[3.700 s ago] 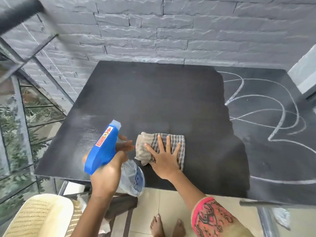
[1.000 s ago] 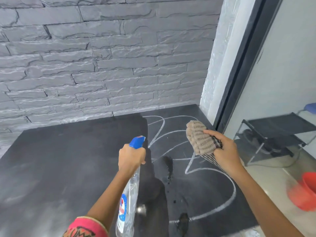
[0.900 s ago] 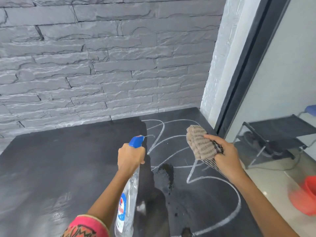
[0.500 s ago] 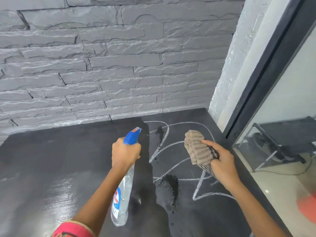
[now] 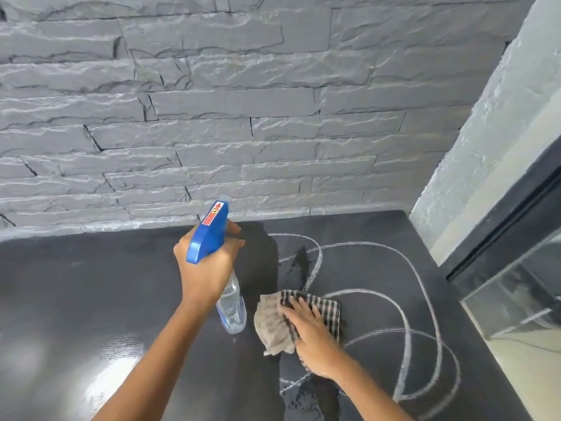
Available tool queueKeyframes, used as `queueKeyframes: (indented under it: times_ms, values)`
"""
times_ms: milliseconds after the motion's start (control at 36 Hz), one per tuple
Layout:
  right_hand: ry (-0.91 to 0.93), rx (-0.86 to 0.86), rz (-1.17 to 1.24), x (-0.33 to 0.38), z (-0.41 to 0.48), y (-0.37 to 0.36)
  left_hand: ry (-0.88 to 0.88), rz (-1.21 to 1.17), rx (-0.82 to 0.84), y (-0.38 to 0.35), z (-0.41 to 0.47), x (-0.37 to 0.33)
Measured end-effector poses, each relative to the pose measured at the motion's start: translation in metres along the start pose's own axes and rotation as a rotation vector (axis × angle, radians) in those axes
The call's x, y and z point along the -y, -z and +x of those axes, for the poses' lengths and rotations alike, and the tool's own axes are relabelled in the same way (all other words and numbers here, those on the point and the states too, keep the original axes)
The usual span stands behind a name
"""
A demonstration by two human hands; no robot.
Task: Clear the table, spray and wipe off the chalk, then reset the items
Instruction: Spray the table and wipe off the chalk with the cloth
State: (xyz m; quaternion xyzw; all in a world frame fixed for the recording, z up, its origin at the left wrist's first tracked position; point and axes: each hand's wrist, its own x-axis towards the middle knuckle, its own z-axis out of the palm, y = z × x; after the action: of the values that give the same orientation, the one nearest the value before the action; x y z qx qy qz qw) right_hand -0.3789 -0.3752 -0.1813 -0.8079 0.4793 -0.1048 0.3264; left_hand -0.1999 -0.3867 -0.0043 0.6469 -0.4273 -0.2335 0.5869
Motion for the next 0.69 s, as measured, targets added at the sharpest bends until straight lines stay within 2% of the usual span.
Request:
queueKeyframes:
  times_ms: [139, 306, 417, 500, 611, 694]
  values:
    - [0.057, -0.064, -0.141, -0.03, 0.043, 0.01, -0.017, -0.043, -0.003, -0.007, 0.018, 0.018]
    - [-0.066, -0.078, -0.191, -0.051, 0.144, 0.052, -0.027, -0.1, 0.021, -0.009, 0.036, 0.029]
    - [-0.083, -0.047, -0.329, -0.03, 0.203, 0.047, -0.076, -0.113, 0.003, -0.006, 0.036, 0.034]
    - [0.037, -0.002, -0.382, 0.001, 0.214, 0.025, -0.097, -0.088, -0.025, -0.006, 0.036, 0.036]
    - [0.213, 0.095, -0.388, 0.018, 0.182, 0.003, -0.12, -0.067, -0.049, -0.006, 0.035, 0.036]
    - [0.285, 0.039, -0.39, 0.0, 0.14, 0.005, -0.099, -0.119, -0.021, -0.007, 0.034, 0.038]
